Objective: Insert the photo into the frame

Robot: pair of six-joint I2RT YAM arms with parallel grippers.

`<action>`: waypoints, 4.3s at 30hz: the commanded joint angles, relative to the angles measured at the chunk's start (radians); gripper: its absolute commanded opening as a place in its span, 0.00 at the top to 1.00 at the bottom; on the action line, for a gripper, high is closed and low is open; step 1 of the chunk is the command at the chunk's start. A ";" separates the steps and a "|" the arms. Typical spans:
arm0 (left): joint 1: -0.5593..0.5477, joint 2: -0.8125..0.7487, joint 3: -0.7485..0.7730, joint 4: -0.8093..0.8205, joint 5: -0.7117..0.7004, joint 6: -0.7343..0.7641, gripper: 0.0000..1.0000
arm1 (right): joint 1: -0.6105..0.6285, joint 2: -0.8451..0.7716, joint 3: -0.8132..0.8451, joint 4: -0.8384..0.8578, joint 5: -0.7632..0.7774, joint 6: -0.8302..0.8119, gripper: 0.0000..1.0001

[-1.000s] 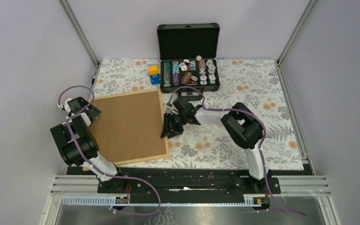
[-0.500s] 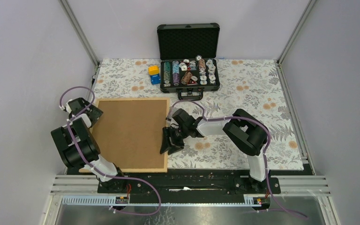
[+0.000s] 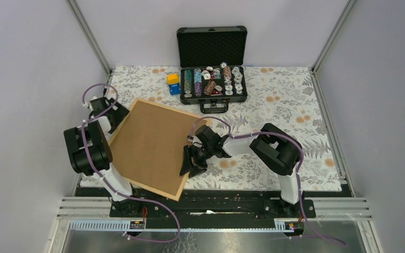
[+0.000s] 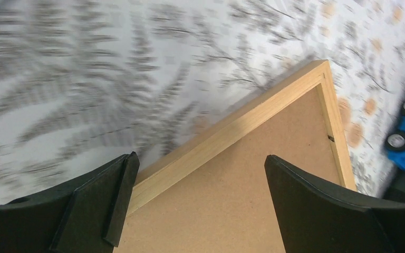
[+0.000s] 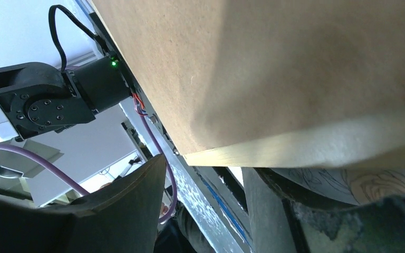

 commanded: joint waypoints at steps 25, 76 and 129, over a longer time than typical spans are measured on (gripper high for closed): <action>-0.166 0.031 -0.025 -0.254 0.203 -0.053 0.01 | -0.246 -0.312 -0.148 -0.044 0.298 0.021 0.34; -0.411 -0.330 0.008 -0.409 -0.088 0.094 0.01 | -0.133 -0.108 -0.125 -0.142 0.516 -0.176 0.32; -0.579 -0.560 -0.128 -0.899 -0.161 -0.298 0.02 | 0.511 -0.112 0.234 -0.627 1.014 -0.844 0.05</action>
